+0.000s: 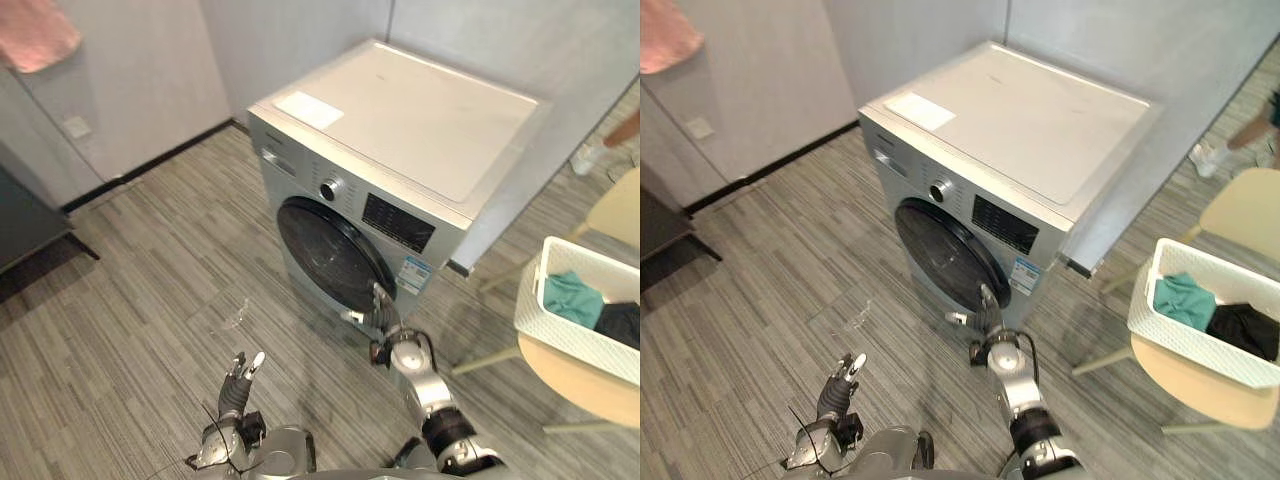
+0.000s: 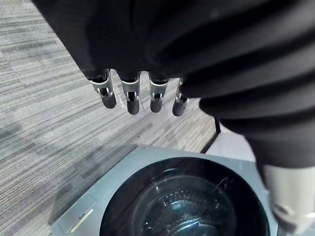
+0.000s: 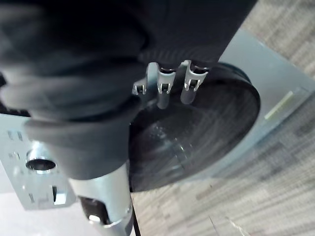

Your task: Pick up the laundry basket with both hands and put the clothes into the washing machine.

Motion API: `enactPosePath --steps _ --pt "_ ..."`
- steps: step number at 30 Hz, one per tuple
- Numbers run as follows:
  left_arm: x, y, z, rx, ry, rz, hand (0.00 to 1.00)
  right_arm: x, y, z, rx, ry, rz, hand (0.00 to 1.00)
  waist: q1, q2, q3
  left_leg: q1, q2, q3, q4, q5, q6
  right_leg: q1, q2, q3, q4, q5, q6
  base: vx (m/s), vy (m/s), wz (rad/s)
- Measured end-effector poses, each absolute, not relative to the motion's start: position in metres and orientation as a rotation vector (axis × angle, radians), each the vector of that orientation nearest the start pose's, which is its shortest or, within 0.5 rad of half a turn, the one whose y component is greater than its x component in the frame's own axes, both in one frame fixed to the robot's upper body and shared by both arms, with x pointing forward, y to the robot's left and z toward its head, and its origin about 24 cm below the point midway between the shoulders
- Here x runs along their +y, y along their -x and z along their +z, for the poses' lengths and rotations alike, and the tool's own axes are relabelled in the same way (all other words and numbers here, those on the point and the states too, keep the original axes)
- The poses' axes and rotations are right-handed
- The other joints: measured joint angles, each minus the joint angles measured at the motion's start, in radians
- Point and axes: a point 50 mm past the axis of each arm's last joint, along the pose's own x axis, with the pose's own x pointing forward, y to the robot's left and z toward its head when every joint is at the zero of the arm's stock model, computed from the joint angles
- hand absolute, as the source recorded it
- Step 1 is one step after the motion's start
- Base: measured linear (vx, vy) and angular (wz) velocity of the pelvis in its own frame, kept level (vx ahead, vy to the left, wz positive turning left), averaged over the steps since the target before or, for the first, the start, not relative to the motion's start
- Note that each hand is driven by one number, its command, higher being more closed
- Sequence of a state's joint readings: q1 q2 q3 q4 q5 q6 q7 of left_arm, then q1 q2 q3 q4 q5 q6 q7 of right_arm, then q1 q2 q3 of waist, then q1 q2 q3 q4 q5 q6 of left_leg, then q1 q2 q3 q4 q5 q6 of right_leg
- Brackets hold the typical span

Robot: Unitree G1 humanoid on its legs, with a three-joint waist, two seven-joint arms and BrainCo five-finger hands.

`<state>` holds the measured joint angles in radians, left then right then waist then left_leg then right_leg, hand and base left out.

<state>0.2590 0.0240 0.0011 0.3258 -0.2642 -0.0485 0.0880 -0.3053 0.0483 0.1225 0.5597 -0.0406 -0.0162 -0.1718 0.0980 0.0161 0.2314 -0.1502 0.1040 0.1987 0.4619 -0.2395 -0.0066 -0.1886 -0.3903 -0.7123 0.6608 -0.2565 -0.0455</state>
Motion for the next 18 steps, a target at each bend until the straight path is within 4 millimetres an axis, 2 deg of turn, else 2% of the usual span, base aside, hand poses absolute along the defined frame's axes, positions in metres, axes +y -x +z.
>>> enactPosePath --steps 1,2,4,5,7,10,14,18 --pt "0.176 -0.168 -0.075 0.503 0.208 0.232 0.0 -0.099 -0.304 0.008 0.185 0.115 0.0 0.0 0.002 -0.018 0.018 -0.027 -0.01 -0.003 0.021 -0.001 -0.003 0.014 0.003 0.006 -0.161 0.105 0.062 0.01 -0.127 0.07" --pt "0.173 -0.174 -0.073 0.494 0.216 0.223 0.0 -0.103 -0.31 0.015 0.159 0.135 -0.025 0.0 0.004 -0.001 0.038 -0.035 0.002 -0.016 0.033 -0.003 -0.012 0.017 0.023 0.004 -0.171 0.117 0.065 0.0 -0.166 0.1" --pt "0.162 -0.183 -0.068 0.464 0.235 0.195 0.0 -0.115 -0.323 0.032 0.112 0.194 -0.095 0.0 0.02 0.038 0.062 -0.08 0.041 -0.032 0.024 0.014 -0.039 0.003 0.102 0.0 -0.275 0.166 0.048 -0.02 -0.131 -0.21" --pt "0.157 -0.188 -0.065 0.452 0.234 0.171 0.0 -0.116 -0.329 0.041 0.084 0.221 -0.126 0.0 0.03 0.041 0.066 -0.108 0.055 -0.029 0.001 0.021 -0.048 -0.029 0.131 0.003 -0.312 0.185 0.037 -0.03 -0.121 -0.33" --pt "0.152 -0.195 -0.061 0.433 0.238 0.151 0.0 -0.112 -0.333 0.05 0.057 0.234 -0.145 0.0 0.032 0.032 0.087 -0.124 0.057 -0.023 -0.037 0.047 -0.057 -0.053 0.149 0.003 -0.347 0.201 0.024 -0.01 -0.098 -0.19" --pt "0.148 -0.197 -0.06 0.424 0.263 0.155 0.0 -0.105 -0.333 0.06 0.022 0.215 -0.146 0.0 0.041 0.033 0.119 -0.129 0.078 -0.009 -0.046 0.052 -0.066 -0.055 0.183 0.008 -0.388 0.222 0.012 0.01 -0.052 -0.17" --pt "0.143 -0.199 -0.059 0.42 0.288 0.142 0.0 -0.102 -0.335 0.066 0.006 0.192 -0.15 0.0 0.053 0.032 0.138 -0.135 0.071 -0.011 -0.072 0.076 -0.073 -0.064 0.181 0.001 -0.396 0.225 0.011 0.01 -0.015 0.06" --pt "0.143 -0.203 -0.054 0.386 0.32 0.16 0.0 -0.089 -0.359 0.089 -0.013 0.134 -0.124 0.0 0.067 0.033 0.187 -0.147 0.068 -0.017 -0.108 0.114 -0.081 -0.064 0.203 -0.011 -0.457 0.261 -0.003 -0.04 -0.018 0.06"
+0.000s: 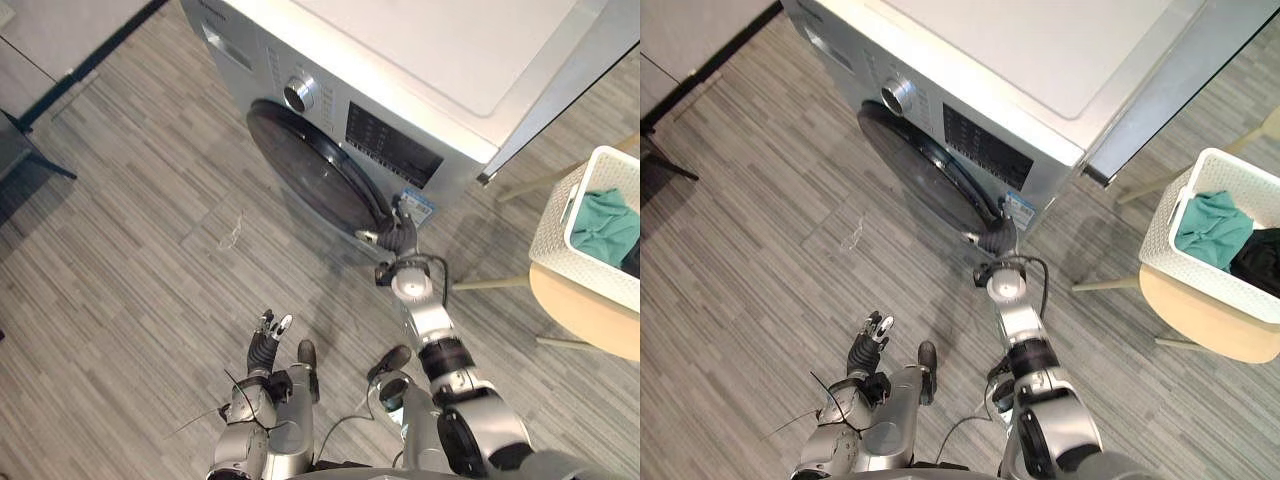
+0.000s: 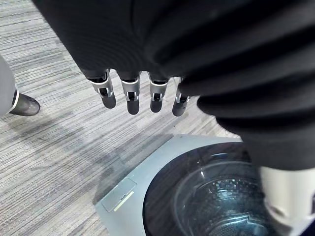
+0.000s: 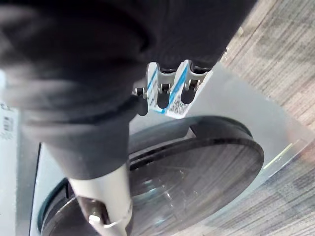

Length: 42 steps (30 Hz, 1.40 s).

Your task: Pick up the laundry basket with both hands and put the clothes into the washing machine.

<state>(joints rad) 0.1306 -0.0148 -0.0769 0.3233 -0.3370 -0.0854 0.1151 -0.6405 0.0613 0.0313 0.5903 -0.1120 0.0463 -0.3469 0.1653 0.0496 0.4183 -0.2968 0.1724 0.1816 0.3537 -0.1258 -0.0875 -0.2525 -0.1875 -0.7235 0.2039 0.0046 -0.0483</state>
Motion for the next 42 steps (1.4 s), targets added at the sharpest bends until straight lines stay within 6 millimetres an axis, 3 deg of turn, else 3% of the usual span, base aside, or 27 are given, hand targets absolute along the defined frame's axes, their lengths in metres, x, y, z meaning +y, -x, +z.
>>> enactPosePath --steps 5,14,17,20,22,23,24,25,28,32,34,37,42 --pt "0.141 -0.203 -0.054 0.389 0.345 0.166 0.0 -0.088 -0.38 0.115 -0.021 0.075 -0.157 0.0 0.026 0.002 0.038 -0.024 -0.001 -0.032 -0.024 0.033 -0.013 0.001 0.016 -0.032 -0.039 0.019 -0.011 -0.05 -0.016 0.16" --pt "0.14 -0.203 -0.055 0.399 0.394 0.198 0.0 -0.083 -0.381 0.115 0.008 -0.05 -0.184 0.0 0.043 0.002 0.039 -0.046 0.002 -0.047 -0.045 0.037 -0.008 0.004 0.044 -0.049 -0.101 0.054 -0.014 -0.04 0.042 0.05" --pt "0.136 -0.203 -0.054 0.399 0.387 0.166 0.0 -0.086 -0.383 0.109 0.042 -0.048 -0.2 0.0 0.04 0.002 0.039 -0.047 -0.012 -0.073 -0.072 0.067 -0.012 0.004 0.037 -0.071 -0.101 0.054 -0.014 0.02 0.055 0.24" --pt "0.133 -0.203 -0.054 0.395 0.399 0.151 0.0 -0.11 -0.399 0.122 0.032 0.107 -0.253 0.0 0.04 0.004 0.04 -0.05 -0.022 -0.096 -0.095 0.09 -0.011 0.004 0.032 -0.089 -0.1 0.053 -0.014 -0.02 0.053 0.22" --pt "0.133 -0.205 -0.052 0.377 0.402 0.143 0.0 -0.128 -0.41 0.132 0.013 0.518 -0.206 0.0 0.044 0.013 0.046 -0.062 -0.025 -0.116 -0.101 0.091 -0.009 0.002 0.033 -0.101 -0.1 0.052 -0.012 -0.07 0.036 0.16" --pt "0.132 -0.206 -0.051 0.37 0.404 0.132 0.0 -0.133 -0.413 0.138 -0.002 0.605 -0.185 0.0 0.045 0.019 0.049 -0.066 -0.027 -0.124 -0.102 0.091 -0.011 0.001 0.033 -0.105 -0.1 0.05 -0.01 -0.09 0.036 0.25" --pt "0.131 -0.21 -0.048 0.352 0.404 0.11 0.0 -0.143 -0.418 0.157 -0.036 0.734 -0.146 0.0 0.046 0.035 0.06 -0.077 -0.031 -0.14 -0.104 0.091 -0.008 -0.001 0.033 -0.12 -0.103 0.048 -0.007 -0.11 0.041 0.29" --pt "0.132 -0.214 -0.044 0.333 0.397 0.084 0.0 -0.149 -0.423 0.18 -0.058 0.772 -0.094 0.0 0.051 0.047 0.083 -0.08 -0.034 -0.153 -0.11 0.095 -0.004 -0.002 0.033 -0.128 -0.103 0.048 -0.007 -0.09 0.033 0.24" --pt "0.134 -0.215 -0.044 0.331 0.381 0.037 0.0 -0.147 -0.427 0.199 -0.052 0.723 0.035 0.0 0.076 0.049 0.089 -0.096 -0.034 -0.162 -0.136 0.113 -0.002 -0.024 0.037 -0.136 -0.104 0.046 -0.01 -0.05 0.014 0.11" --pt "0.13 -0.208 -0.049 0.365 0.339 -0.061 0.0 -0.138 -0.421 0.179 0.045 0.512 0.27 0.0 0.076 0.048 0.089 -0.085 -0.033 -0.183 -0.171 0.149 -0.009 -0.017 0.037 -0.163 -0.092 0.038 -0.023 0.05 0.026 0.18" --pt "0.126 -0.208 -0.049 0.367 0.321 -0.109 0.0 -0.126 -0.413 0.158 0.078 0.407 0.386 0.0 0.075 0.048 0.089 -0.076 -0.033 -0.182 -0.175 0.152 -0.008 -0.015 0.03 -0.161 -0.077 0.033 -0.03 0.08 0.061 -0.01" --pt "0.121 -0.209 -0.045 0.349 0.291 -0.173 0.0 -0.098 -0.392 0.102 0.22 0.256 0.552 0.0 0.073 0.047 0.088 -0.07 -0.032 -0.183 -0.177 0.163 -0.007 -0.013 0.026 -0.157 -0.062 0.027 -0.036 0.1 0.065 0.06" --pt "0.12 -0.209 -0.044 0.343 0.275 -0.189 0.0 -0.078 -0.375 0.068 0.286 0.209 0.611 0.0 0.076 0.041 0.085 -0.051 -0.036 -0.172 -0.173 0.167 -0.013 -0.01 0.009 -0.12 -0.029 0.024 -0.031 0.07 0.072 0.0"
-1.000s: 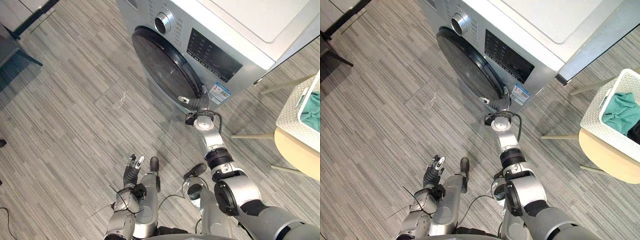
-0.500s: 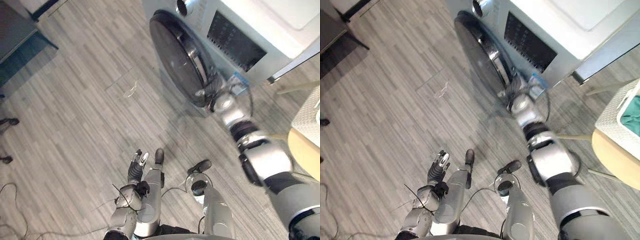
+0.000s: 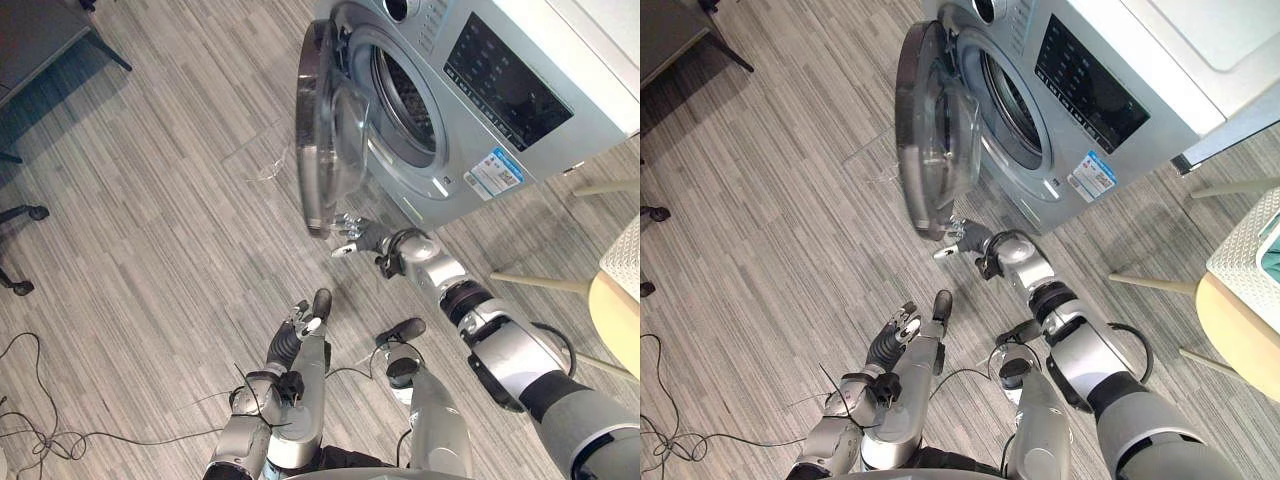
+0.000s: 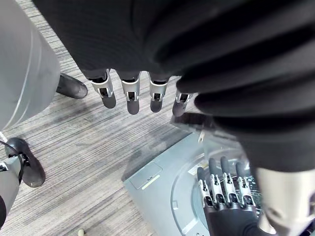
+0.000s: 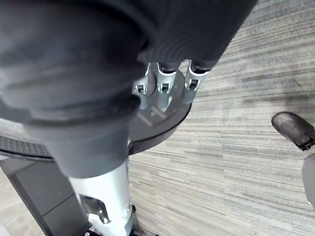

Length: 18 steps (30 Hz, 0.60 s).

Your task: Pick up the laundry basket with both hands and put the clothes into the washing machine.

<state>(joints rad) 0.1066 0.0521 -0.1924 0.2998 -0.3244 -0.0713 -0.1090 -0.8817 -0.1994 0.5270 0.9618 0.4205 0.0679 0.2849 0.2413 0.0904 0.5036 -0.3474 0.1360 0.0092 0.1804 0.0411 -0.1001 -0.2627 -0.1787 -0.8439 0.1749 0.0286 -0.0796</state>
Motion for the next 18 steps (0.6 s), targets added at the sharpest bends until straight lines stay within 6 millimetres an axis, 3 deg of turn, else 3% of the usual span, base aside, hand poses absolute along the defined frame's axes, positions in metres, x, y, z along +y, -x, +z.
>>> enactPosePath --steps 7,9,13,18 --pt "0.119 -0.247 -0.008 0.184 0.138 -0.247 0.0 -0.082 -0.343 0.01 0.408 0.032 0.507 0.0 -0.018 -0.005 -0.002 0.009 -0.003 0.024 0.01 -0.007 0.009 0.005 -0.002 0.026 -0.005 -0.007 0.012 -0.05 0.053 -0.06" --pt "0.129 -0.259 0.001 0.148 0.088 -0.224 0.0 -0.081 -0.331 -0.008 0.469 0.007 0.494 0.0 -0.038 -0.023 -0.012 0.005 -0.001 0.03 0.008 -0.007 0.009 -0.005 0.001 0.035 -0.009 -0.007 0.012 -0.08 0.019 -0.15" --pt "0.185 -0.286 0.012 0.142 -0.046 -0.031 0.0 -0.086 -0.309 -0.037 0.558 0.064 0.493 0.0 -0.071 -0.073 -0.033 0.002 0.006 0.061 0.01 -0.014 0.007 -0.024 0.021 0.066 -0.036 0.0 0.021 -0.05 0.016 -0.29" --pt "0.264 -0.313 0.055 0.074 -0.171 0.265 0.0 -0.119 -0.286 -0.064 0.645 0.088 0.392 0.0 -0.102 -0.125 -0.032 -0.036 0.023 0.078 0.029 -0.015 0.006 -0.056 0.042 0.075 -0.07 0.01 0.035 -0.02 -0.026 -0.21"
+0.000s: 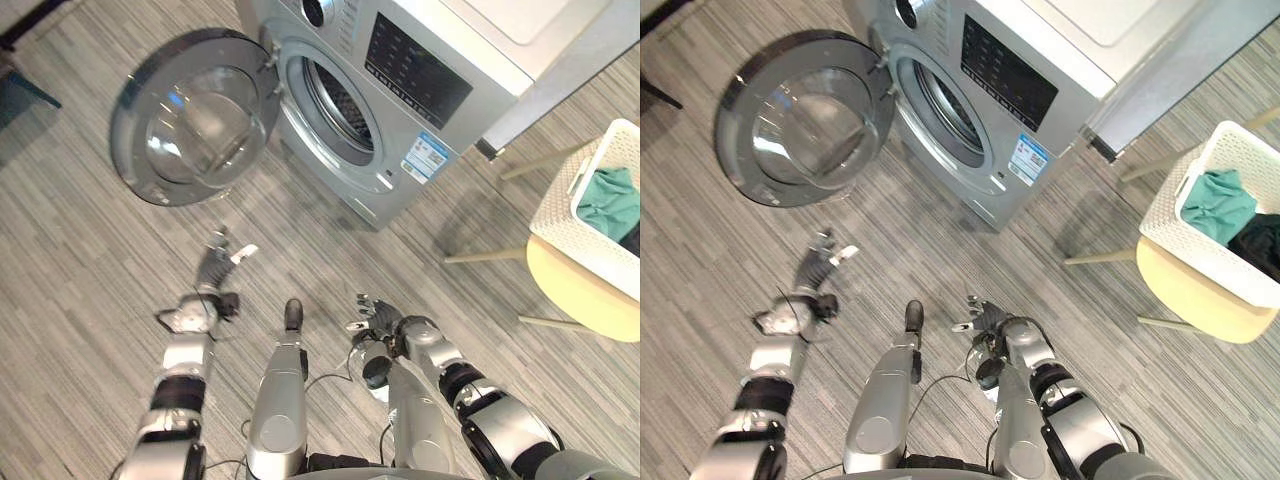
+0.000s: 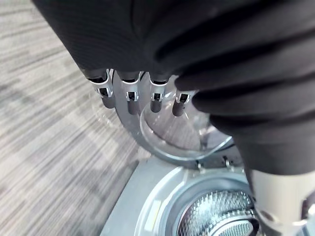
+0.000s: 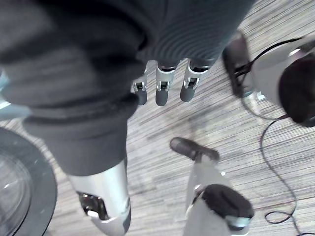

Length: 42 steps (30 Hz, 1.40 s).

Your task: Pick up the laundry basket with both hands and put the clothes into the washing machine.

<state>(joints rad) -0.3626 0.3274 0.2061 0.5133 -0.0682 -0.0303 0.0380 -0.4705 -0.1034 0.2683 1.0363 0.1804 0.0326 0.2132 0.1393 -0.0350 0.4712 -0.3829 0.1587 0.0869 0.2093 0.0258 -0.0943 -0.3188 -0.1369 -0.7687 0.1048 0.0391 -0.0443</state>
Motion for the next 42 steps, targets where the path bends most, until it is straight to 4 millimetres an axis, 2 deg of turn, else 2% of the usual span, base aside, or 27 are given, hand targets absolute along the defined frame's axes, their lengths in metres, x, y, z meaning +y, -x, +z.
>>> enactPosePath --steps 3,6,9,10,11,12,13,14,16,18,20,22,24,25,27,28,29,30,31,32,34,36,37,38,39,40,42 --pt "0.291 -0.311 0.064 0.08 -0.204 0.391 0.0 -0.139 -0.267 -0.082 0.701 0.043 0.27 0.0 -0.018 -0.019 0.008 -0.016 0.018 0.021 0.098 -0.056 -0.002 -0.004 -0.002 0.035 0.039 0.004 -0.007 0.04 0.026 -0.34" --pt "0.301 -0.293 0.041 0.152 -0.162 0.47 0.0 -0.158 -0.259 -0.086 0.69 -0.004 0.109 0.0 -0.024 -0.02 0.008 -0.027 0.056 0.088 0.227 -0.146 0.011 -0.029 0.004 0.112 0.08 0.002 -0.01 0.03 0.1 -0.79" --pt "0.289 -0.255 -0.019 0.351 -0.078 0.477 0.0 -0.184 -0.255 -0.079 0.62 -0.031 -0.078 0.0 -0.072 -0.018 0.009 -0.017 0.119 0.171 0.357 -0.255 0.027 -0.033 0.027 0.197 0.104 0.007 -0.013 -0.04 0.193 -0.93" --pt "0.282 -0.249 -0.03 0.388 -0.052 0.469 0.0 -0.19 -0.252 -0.078 0.606 -0.04 -0.122 0.0 -0.074 -0.018 0.009 -0.008 0.126 0.188 0.368 -0.267 0.029 -0.033 0.029 0.209 0.106 0.007 -0.013 -0.04 0.244 -0.98" --pt "0.264 -0.233 -0.054 0.469 0.02 0.456 0.0 -0.203 -0.247 -0.074 0.574 -0.059 -0.211 0.0 -0.078 -0.017 0.01 0.025 0.15 0.249 0.373 -0.279 0.046 -0.027 0.025 0.215 0.116 -0.014 -0.006 0.0 0.176 -0.85" --pt "0.258 -0.225 -0.064 0.505 0.04 0.456 0.0 -0.208 -0.247 -0.072 0.559 -0.064 -0.238 0.0 -0.079 -0.016 0.01 0.042 0.159 0.275 0.372 -0.28 0.046 -0.031 0.013 0.214 0.156 -0.025 -0.022 0.02 0.152 -0.86" --pt "0.251 -0.211 -0.079 0.57 0.061 0.455 0.0 -0.214 -0.246 -0.069 0.546 -0.067 -0.277 0.0 -0.088 -0.017 0.01 0.069 0.163 0.304 0.371 -0.282 0.046 -0.033 -0.023 0.217 0.247 -0.065 -0.054 0.07 0.069 -0.57" --pt "0.245 -0.192 -0.095 0.65 0.067 0.453 0.0 -0.22 -0.247 -0.066 0.526 -0.072 -0.324 0.0 -0.104 -0.017 0.008 0.103 0.173 0.345 0.371 -0.284 0.043 -0.026 -0.076 0.221 0.353 -0.127 -0.05 0.11 0.047 -0.6" --pt "0.238 -0.163 -0.115 0.757 0.081 0.455 0.0 -0.23 -0.26 -0.051 0.468 -0.085 -0.385 0.0 -0.104 -0.02 0.0 0.166 0.208 0.427 0.376 -0.287 0.038 0.028 -0.173 0.2 0.441 -0.199 0.001 0.16 -0.108 -0.8" --pt "0.239 -0.154 -0.119 0.783 0.104 0.478 0.0 -0.238 -0.27 -0.037 0.41 -0.061 -0.409 0.0 -0.097 -0.019 -0.012 0.19 0.239 0.472 0.398 -0.288 0.036 0.053 -0.222 0.156 0.449 -0.228 0.046 0.11 -0.256 -0.81" --pt "0.233 -0.151 -0.123 0.8 0.131 0.479 0.0 -0.252 -0.288 -0.007 0.298 -0.02 -0.432 0.0 -0.101 0.015 -0.041 0.206 0.294 0.496 0.422 -0.288 0.028 0.044 -0.191 0.132 0.465 -0.262 0.05 0.09 -0.295 -0.8" --pt "0.218 -0.147 -0.128 0.811 0.178 0.471 0.0 -0.27 -0.3 0.025 0.185 0.029 -0.472 0.0 -0.1 0.056 -0.104 0.291 0.339 0.555 0.39 -0.27 -0.004 0.049 -0.142 0.16 0.492 -0.308 0.05 0.2 -0.342 -0.9" --pt "0.207 -0.137 -0.133 0.837 0.224 0.478 0.0 -0.268 -0.309 0.05 0.087 0.051 -0.464 0.0 -0.099 0.085 -0.163 0.338 0.394 0.576 0.383 -0.233 -0.055 0.05 -0.062 0.194 0.476 -0.318 0.033 0.28 -0.361 -1.24" --pt "0.205 -0.133 -0.135 0.848 0.236 0.483 0.0 -0.262 -0.315 0.065 0.019 0.061 -0.442 0.0 -0.099 0.093 -0.19 0.355 0.425 0.578 0.402 -0.188 -0.05 0.056 -0.019 0.197 0.458 -0.32 0.016 0.3 -0.317 -1.37" --pt "0.205 -0.133 -0.135 0.844 0.259 0.492 0.0 -0.259 -0.319 0.081 -0.05 0.088 -0.442 0.0 -0.101 0.088 -0.2 0.357 0.471 0.572 0.473 -0.095 0.063 0.098 0.036 0.213 0.396 -0.311 -0.008 0.28 -0.258 -0.9" --pt "0.202 -0.132 -0.136 0.839 0.281 0.498 0.0 -0.256 -0.323 0.092 -0.095 0.101 -0.448 0.0 -0.095 0.084 -0.2 0.327 0.494 0.519 0.587 -0.105 0.133 0.166 0.079 0.249 0.314 -0.297 -0.03 0.27 -0.247 -0.67" --pt "0.202 -0.131 -0.135 0.832 0.282 0.498 0.0 -0.254 -0.326 0.097 -0.113 0.105 -0.446 0.0 -0.095 0.08 -0.201 0.313 0.479 0.482 0.621 -0.118 0.144 0.191 0.087 0.264 0.29 -0.294 -0.034 0.29 -0.239 -0.81" --pt "0.202 -0.131 -0.135 0.817 0.296 0.508 0.0 -0.245 -0.334 0.109 -0.15 0.123 -0.416 0.0 -0.091 0.072 -0.206 0.277 0.415 0.401 0.655 -0.142 0.13 0.226 0.093 0.293 0.256 -0.288 -0.036 0.16 -0.102 -0.6" --pt "0.202 -0.131 -0.135 0.817 0.305 0.513 0.0 -0.24 -0.337 0.115 -0.167 0.141 -0.398 0.0 -0.085 0.071 -0.21 0.261 0.384 0.371 0.658 -0.153 0.117 0.238 0.098 0.31 0.239 -0.284 -0.037 0.2 -0.091 -0.83" --pt "0.202 -0.13 -0.135 0.818 0.31 0.515 0.0 -0.229 -0.343 0.125 -0.207 0.168 -0.363 0.0 -0.065 0.073 -0.215 0.23 0.322 0.334 0.652 -0.178 0.101 0.267 0.111 0.337 0.197 -0.274 -0.034 0.22 -0.044 -0.7" --pt "0.199 -0.127 -0.137 0.828 0.312 0.507 0.0 -0.213 -0.35 0.138 -0.253 0.185 -0.322 0.0 -0.052 0.077 -0.218 0.169 0.236 0.327 0.614 -0.229 0.095 0.305 0.133 0.368 0.142 -0.255 -0.03 0.2 0.009 -0.6" --pt "0.195 -0.122 -0.138 0.842 0.321 0.503 0.0 -0.196 -0.357 0.15 -0.292 0.18 -0.271 0.0 -0.018 0.076 -0.217 0.108 0.115 0.315 0.524 -0.252 0.1 0.326 0.136 0.402 0.131 -0.253 -0.027 0.19 0.134 -0.55" --pt "0.195 -0.12 -0.139 0.845 0.321 0.503 0.0 -0.184 -0.36 0.155 -0.31 0.215 -0.223 0.0 -0.004 0.085 -0.223 0.098 0.026 0.28 0.363 -0.225 0.093 0.335 0.143 0.403 0.143 -0.252 -0.021 0.23 0.19 -0.48" --pt "0.195 -0.118 -0.139 0.85 0.318 0.502 0.0 -0.178 -0.361 0.156 -0.317 0.234 -0.198 0.0 0.005 0.096 -0.229 0.11 0.016 0.277 0.298 -0.225 0.143 0.338 0.157 0.404 0.152 -0.254 -0.01 0.26 0.17 -0.33" --pt "0.198 -0.119 -0.139 0.847 0.307 0.498 0.0 -0.164 -0.361 0.153 -0.314 0.247 -0.143 0.0 0.008 0.064 -0.236 0.139 0.004 0.28 0.278 -0.237 0.157 0.349 0.143 0.396 0.169 -0.267 0.018 0.18 0.084 -0.05" --pt "0.198 -0.12 -0.138 0.845 0.297 0.49 0.0 -0.159 -0.361 0.151 -0.314 0.262 -0.126 0.0 0.007 0.054 -0.242 0.147 -0.006 0.275 0.276 -0.239 0.16 0.348 0.132 0.383 0.192 -0.273 0.03 0.23 0.083 0.19" --pt "0.197 -0.122 -0.138 0.849 0.276 0.456 0.0 -0.137 -0.362 0.148 -0.318 0.338 -0.022 0.0 0.008 0.053 -0.243 0.199 -0.007 0.266 0.275 -0.27 0.171 0.268 0.059 0.353 0.491 -0.273 0.099 0.18 0.071 0.29"
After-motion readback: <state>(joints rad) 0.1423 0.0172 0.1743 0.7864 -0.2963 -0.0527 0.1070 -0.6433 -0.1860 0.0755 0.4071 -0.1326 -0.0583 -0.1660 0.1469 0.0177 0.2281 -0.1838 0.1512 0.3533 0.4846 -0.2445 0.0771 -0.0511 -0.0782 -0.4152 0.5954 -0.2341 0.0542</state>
